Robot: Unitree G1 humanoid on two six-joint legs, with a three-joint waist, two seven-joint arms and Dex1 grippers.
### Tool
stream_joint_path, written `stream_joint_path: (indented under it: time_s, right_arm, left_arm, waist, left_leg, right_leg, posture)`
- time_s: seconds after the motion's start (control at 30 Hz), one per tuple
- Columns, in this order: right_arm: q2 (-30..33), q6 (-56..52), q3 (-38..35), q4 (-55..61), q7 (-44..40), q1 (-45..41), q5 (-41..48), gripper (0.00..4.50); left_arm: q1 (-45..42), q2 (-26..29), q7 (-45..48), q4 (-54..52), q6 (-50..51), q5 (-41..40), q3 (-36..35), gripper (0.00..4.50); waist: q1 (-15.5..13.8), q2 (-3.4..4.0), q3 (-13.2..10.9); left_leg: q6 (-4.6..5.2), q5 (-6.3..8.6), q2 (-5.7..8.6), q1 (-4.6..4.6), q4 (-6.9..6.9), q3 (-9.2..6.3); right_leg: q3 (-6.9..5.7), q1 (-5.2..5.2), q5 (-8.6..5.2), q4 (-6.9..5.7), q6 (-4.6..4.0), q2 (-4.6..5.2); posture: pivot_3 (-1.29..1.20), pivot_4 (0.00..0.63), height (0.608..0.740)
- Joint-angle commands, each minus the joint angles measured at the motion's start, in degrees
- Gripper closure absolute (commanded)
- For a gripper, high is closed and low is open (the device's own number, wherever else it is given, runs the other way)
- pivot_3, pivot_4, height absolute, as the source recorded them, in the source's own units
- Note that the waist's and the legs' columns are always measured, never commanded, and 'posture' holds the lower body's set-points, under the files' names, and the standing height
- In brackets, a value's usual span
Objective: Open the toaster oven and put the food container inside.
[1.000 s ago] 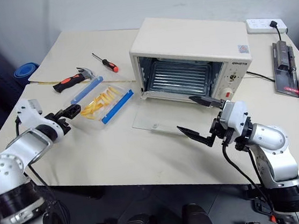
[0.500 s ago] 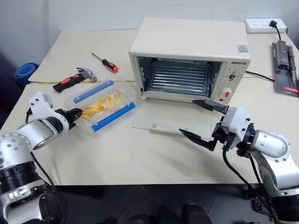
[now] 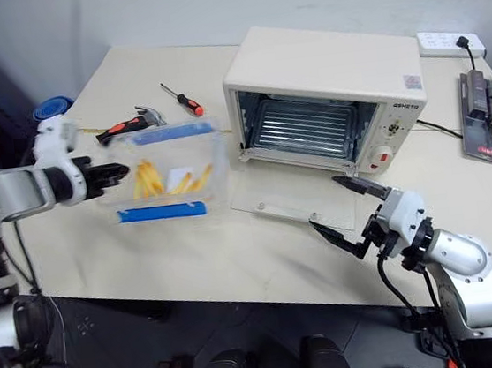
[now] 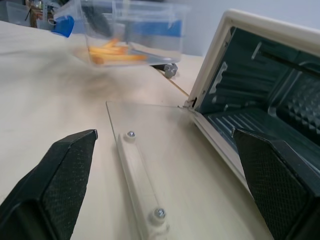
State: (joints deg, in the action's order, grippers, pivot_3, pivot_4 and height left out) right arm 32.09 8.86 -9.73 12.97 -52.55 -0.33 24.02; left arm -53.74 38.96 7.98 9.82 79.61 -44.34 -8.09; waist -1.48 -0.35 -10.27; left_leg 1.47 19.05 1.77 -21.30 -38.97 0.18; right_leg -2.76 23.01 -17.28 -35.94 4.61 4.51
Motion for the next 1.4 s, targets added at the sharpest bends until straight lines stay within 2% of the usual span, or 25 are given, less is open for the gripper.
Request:
stream_joint_path:
  time_s: [0.03,0.27,0.4,0.53,0.67,0.83,0.87,0.97,1.07,1.13,1.17,1.3,1.4]
  right_arm:
    - [0.01,1.22,-1.78,2.07,1.25,1.49,0.2,0.0]
    - [-0.87,2.05,-3.13,5.94,4.86,7.08,-0.55,0.0]
    - [-1.71,1.81,-3.57,8.92,7.04,10.45,-0.69,0.0]
    - [-2.11,0.74,-3.32,11.05,8.68,13.42,-0.5,0.0]
    - [-1.88,-2.08,-3.45,13.78,10.71,14.98,0.58,0.0]
    - [0.29,-9.85,-3.44,20.46,11.83,16.79,4.99,0.0]
    - [1.04,-12.06,-2.63,21.85,11.94,17.08,5.46,0.18]
    - [3.07,-18.0,1.59,24.23,12.14,16.8,4.42,0.9]
    - [3.39,-21.07,5.9,23.31,12.8,14.11,1.48,2.04]
    - [3.68,-22.52,7.91,21.09,12.84,11.23,-0.51,2.63]
    - [3.65,-22.89,8.29,20.01,12.95,9.79,-1.26,2.96]
    - [4.09,-28.9,9.29,15.01,12.37,2.16,-0.75,4.29]
    - [2.47,-29.35,10.22,8.85,13.14,-6.25,-2.94,4.29]
  left_arm:
    - [-3.85,-4.19,0.7,-1.04,-1.47,3.61,3.77,4.49]
    - [-10.64,-16.38,2.25,8.01,-8.54,11.89,9.92,4.49]
    - [-12.14,-19.64,3.85,11.18,-11.09,15.06,10.35,4.49]
    - [-12.53,-21.91,4.1,12.96,-13.3,17.03,8.84,3.25]
    - [-12.44,-23.58,4.75,13.09,-15.43,15.21,2.56,2.08]
    - [-8.09,-16.7,16.64,10.26,-24.27,13.99,-1.45,2.08]
    - [-5.72,-13.47,22.77,9.6,-28.57,15.13,0.27,2.07]
    - [3.1,-4.61,43.29,8.08,-44.86,18.87,5.72,2.62]
    - [10.46,0.12,57.23,7.65,-58.09,22.21,10.12,3.61]
    - [15.15,0.84,63.53,5.23,-65.63,24.15,13.55,4.17]
    - [16.32,0.15,64.33,4.22,-66.88,24.24,14.14,4.46]
    - [17.3,-6.5,60.22,3.58,-67.92,25.39,15.73,4.5]
    - [14.85,-13.32,53.36,7.13,-67.49,27.28,15.99,4.5]
  waist:
    - [0.06,0.0,0.0]
    - [0.24,-0.03,-0.03]
    - [0.23,-0.03,-0.03]
    - [0.11,-0.03,-0.03]
    - [0.11,-0.03,-0.03]
    - [0.68,-0.01,-0.02]
    - [0.93,-0.01,-0.02]
    - [1.5,0.0,-0.01]
    - [1.2,-0.02,-0.02]
    - [1.02,-0.01,-0.01]
    - [0.67,-0.01,-0.02]
    - [-0.27,-0.02,-0.02]
    - [0.01,-0.02,-0.02]
  left_leg:
    - [0.0,0.0,0.0,0.0,0.02,0.0]
    - [-0.1,-0.09,-0.05,-0.01,0.09,0.21]
    - [-0.14,-0.13,-0.05,-0.01,0.09,0.23]
    - [-0.18,-0.14,-0.07,0.0,0.1,0.24]
    - [-0.18,-0.15,-0.07,0.0,0.08,0.25]
    - [-0.27,-0.2,-0.11,0.0,0.13,0.3]
    - [-0.3,-0.22,-0.11,0.03,0.18,0.32]
    - [-0.43,-0.33,-0.16,0.14,0.42,0.35]
    - [-0.4,-0.42,-0.15,0.1,0.46,0.3]
    - [-0.36,-0.42,-0.13,0.07,0.45,0.27]
    - [-0.29,-0.44,-0.09,0.07,0.49,0.27]
    - [0.0,-0.33,-0.05,-0.13,0.31,0.13]
    - [0.22,-0.2,-0.04,-0.19,0.09,0.15]
  right_leg:
    - [0.0,0.01,0.0,-0.02,0.0,-0.01]
    - [0.1,0.21,0.0,-0.05,0.01,-0.12]
    - [0.11,0.22,-0.01,-0.04,0.01,-0.12]
    - [0.12,0.25,-0.01,-0.07,0.02,-0.13]
    - [0.12,0.24,-0.01,-0.08,0.02,-0.12]
    - [0.15,0.32,-0.01,-0.11,0.02,-0.15]
    - [0.16,0.33,-0.01,-0.12,0.02,-0.16]
    - [0.15,0.34,-0.02,-0.08,0.0,-0.19]
    - [0.13,0.32,-0.03,-0.01,-0.04,-0.14]
    - [0.13,0.32,-0.03,0.03,-0.05,-0.08]
    - [0.14,0.33,-0.04,0.06,-0.05,-0.03]
    - [0.09,0.34,-0.03,0.06,-0.06,0.09]
    - [0.09,0.34,-0.02,0.01,-0.03,0.08]
  posture:
    - [0.0,0.15,0.74]
    - [0.0,0.15,0.74]
    - [0.0,0.15,0.74]
    - [0.0,0.15,0.74]
    - [0.0,0.15,0.74]
    - [0.0,0.15,0.74]
    - [0.0,0.15,0.74]
    - [0.0,0.15,0.74]
    - [0.0,0.15,0.74]
    - [0.0,0.15,0.74]
    - [0.0,0.15,0.74]
    - [0.0,0.15,0.74]
    - [0.0,0.15,0.74]
